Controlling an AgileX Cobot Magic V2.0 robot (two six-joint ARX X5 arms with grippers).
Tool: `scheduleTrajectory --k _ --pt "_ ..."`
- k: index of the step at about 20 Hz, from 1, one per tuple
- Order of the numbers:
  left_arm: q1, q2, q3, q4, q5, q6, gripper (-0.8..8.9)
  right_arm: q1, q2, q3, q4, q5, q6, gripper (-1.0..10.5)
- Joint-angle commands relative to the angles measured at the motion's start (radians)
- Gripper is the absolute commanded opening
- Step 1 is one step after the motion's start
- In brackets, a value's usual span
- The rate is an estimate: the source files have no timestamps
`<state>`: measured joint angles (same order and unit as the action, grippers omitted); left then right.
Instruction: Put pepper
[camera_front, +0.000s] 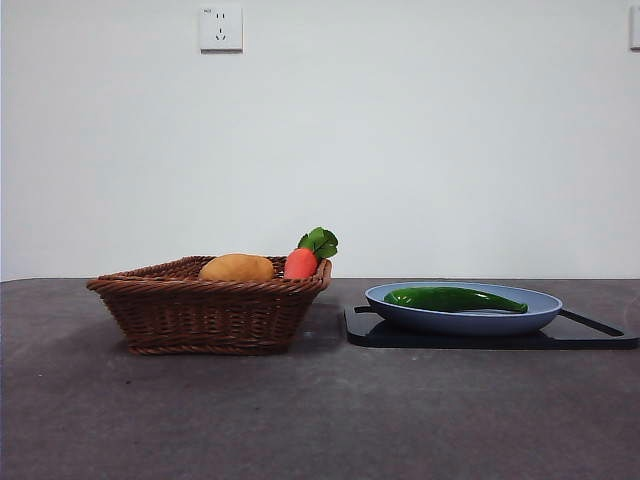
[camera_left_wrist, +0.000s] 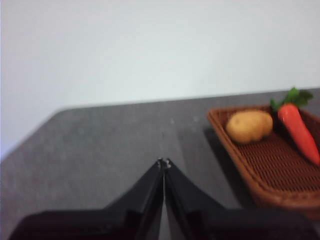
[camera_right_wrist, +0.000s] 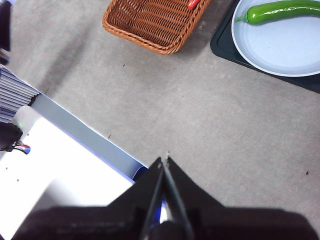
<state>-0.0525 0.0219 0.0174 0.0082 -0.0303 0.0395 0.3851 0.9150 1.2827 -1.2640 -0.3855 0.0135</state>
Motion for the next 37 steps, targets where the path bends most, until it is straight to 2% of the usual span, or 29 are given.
scheduleTrajectory --k 1,6,23,24,27,29,34,37 --pt "0.003 -0.013 -0.011 -0.045 0.005 -0.022 0.08 0.004 0.007 0.016 0.005 -0.002 -0.005 0.1" --pt "0.003 -0.021 -0.010 -0.193 0.013 -0.044 0.08 0.004 0.007 0.016 0.005 -0.002 -0.005 0.1" --pt "0.002 -0.021 -0.010 -0.158 0.034 -0.043 0.08 0.004 0.007 0.016 0.005 -0.001 -0.008 0.1" --pt "0.002 -0.021 -0.010 -0.158 0.034 -0.043 0.08 0.004 0.006 0.016 0.012 0.000 -0.059 0.1" --pt "0.002 -0.021 -0.010 -0.158 0.034 -0.043 0.08 -0.066 -0.047 0.010 0.143 0.045 -0.075 0.1" --pt "0.002 -0.021 -0.010 -0.158 0.034 -0.043 0.08 -0.126 -0.115 -0.037 0.299 0.044 -0.069 0.1" --pt "0.002 -0.021 -0.010 -0.158 0.034 -0.043 0.08 -0.274 -0.354 -0.346 0.678 0.055 -0.068 0.1" --pt "0.002 -0.021 -0.010 -0.159 0.034 -0.043 0.08 -0.306 -0.500 -0.600 0.931 0.055 -0.061 0.1"
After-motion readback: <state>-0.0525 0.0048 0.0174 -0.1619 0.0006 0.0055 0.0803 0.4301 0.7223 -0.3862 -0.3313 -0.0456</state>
